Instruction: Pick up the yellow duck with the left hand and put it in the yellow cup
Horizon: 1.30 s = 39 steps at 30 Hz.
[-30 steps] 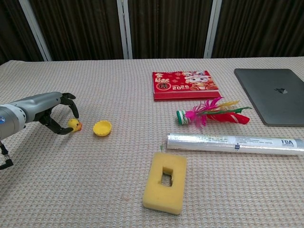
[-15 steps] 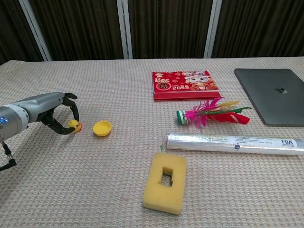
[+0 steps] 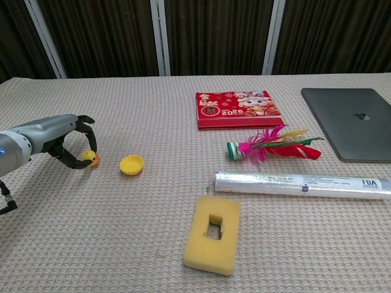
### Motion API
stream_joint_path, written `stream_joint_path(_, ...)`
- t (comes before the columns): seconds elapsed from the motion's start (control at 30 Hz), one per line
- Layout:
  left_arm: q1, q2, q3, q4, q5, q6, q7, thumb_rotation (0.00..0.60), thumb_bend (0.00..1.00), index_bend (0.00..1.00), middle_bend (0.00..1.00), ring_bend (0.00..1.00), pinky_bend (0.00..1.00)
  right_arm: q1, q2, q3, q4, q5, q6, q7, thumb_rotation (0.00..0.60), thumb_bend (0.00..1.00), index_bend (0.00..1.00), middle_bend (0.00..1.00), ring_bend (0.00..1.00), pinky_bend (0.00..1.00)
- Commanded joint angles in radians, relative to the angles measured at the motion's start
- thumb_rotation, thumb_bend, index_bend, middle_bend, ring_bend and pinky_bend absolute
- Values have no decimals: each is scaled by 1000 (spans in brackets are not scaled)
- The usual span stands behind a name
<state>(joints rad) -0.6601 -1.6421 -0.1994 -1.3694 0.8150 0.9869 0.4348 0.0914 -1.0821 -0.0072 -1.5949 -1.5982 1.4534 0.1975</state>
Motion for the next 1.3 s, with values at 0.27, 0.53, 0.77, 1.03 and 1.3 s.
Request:
stream_joint_path(0.27, 10, 56, -21, -63, 37, 34, -34, 600, 381, 474, 0, 0, 0, 0, -1, 2, -1, 2, 0, -7, 600, 21, 428, 172, 123, 54)
stream_joint_path(0.53, -11, 55, -40, -114, 48, 55, -16, 600, 382, 475, 0, 0, 0, 1, -1, 3, -1, 3, 0, -12, 600, 21, 429, 170, 123, 54)
stream_joint_path(0.77, -55, 23, -63, -121, 47, 64, 24, 600, 380, 474, 0, 0, 0, 1, -2, 3, 1, -1, 3, -12, 600, 21, 431, 168, 123, 54)
stream_joint_path(1.03, -83, -35, -51, -100, 29, 62, 56, 600, 382, 475, 0, 0, 0, -3, -1, 2, 9, -3, 10, 0, 600, 20, 431, 167, 122, 53)
stream_joint_path(1.3, -71, -61, -37, -117, 12, 78, 47, 600, 382, 475, 0, 0, 0, -5, -2, 1, 14, -4, 14, 3, 600, 21, 432, 166, 123, 54)
